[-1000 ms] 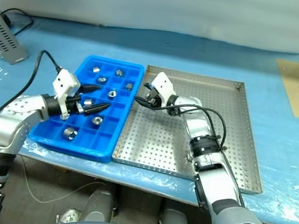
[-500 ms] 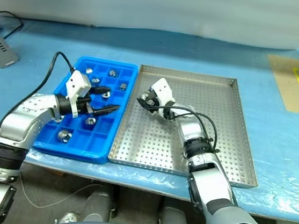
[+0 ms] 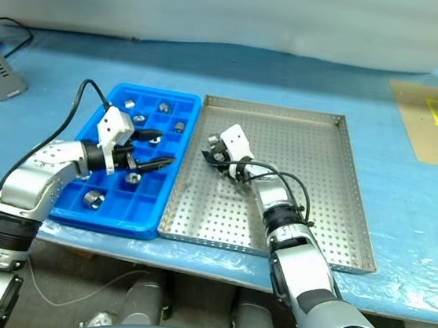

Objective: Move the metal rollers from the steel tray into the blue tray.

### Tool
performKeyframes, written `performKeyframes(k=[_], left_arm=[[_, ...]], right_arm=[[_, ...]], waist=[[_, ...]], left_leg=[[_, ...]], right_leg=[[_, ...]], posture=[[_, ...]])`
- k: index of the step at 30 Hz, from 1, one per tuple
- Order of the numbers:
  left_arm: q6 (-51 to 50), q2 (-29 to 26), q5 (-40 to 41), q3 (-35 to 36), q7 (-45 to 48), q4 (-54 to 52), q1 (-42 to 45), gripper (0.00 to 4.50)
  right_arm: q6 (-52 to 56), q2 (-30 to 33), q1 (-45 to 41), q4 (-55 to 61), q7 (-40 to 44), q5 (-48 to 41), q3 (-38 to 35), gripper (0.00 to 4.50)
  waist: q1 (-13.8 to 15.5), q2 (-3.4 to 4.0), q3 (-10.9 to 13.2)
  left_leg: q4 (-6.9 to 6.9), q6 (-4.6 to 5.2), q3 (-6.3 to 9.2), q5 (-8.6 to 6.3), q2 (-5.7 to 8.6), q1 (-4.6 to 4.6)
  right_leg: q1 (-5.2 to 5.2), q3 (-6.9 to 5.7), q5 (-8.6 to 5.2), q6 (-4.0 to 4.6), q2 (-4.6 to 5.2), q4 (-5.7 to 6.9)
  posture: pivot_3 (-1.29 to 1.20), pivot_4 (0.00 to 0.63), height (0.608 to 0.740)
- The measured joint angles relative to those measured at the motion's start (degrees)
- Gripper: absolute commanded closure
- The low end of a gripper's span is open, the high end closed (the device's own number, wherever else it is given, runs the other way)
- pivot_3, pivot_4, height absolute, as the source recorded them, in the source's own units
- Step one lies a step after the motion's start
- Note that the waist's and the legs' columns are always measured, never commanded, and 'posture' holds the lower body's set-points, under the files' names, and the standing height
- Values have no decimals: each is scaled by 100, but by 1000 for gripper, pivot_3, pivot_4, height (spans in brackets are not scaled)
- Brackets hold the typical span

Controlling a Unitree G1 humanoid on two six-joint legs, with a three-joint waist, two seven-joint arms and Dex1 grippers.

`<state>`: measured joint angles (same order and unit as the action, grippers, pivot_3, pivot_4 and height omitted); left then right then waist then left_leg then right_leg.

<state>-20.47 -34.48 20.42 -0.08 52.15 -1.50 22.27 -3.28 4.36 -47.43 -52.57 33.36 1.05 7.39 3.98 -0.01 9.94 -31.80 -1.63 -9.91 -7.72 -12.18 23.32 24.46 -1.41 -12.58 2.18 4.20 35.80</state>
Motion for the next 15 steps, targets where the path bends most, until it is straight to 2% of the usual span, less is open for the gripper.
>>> performKeyframes(k=[15], left_arm=[[2, 83, -38, -3, -59, -27, -21, 425]], right_arm=[[-157, -188, -148, -121, -252, 13, -45, 1223]], waist=[[1, 0, 0]], left_leg=[[0, 1, 0, -1, 0, 0]], right_leg=[[0, 0, 0, 0, 0, -1]], posture=[[26, 150, 740]])
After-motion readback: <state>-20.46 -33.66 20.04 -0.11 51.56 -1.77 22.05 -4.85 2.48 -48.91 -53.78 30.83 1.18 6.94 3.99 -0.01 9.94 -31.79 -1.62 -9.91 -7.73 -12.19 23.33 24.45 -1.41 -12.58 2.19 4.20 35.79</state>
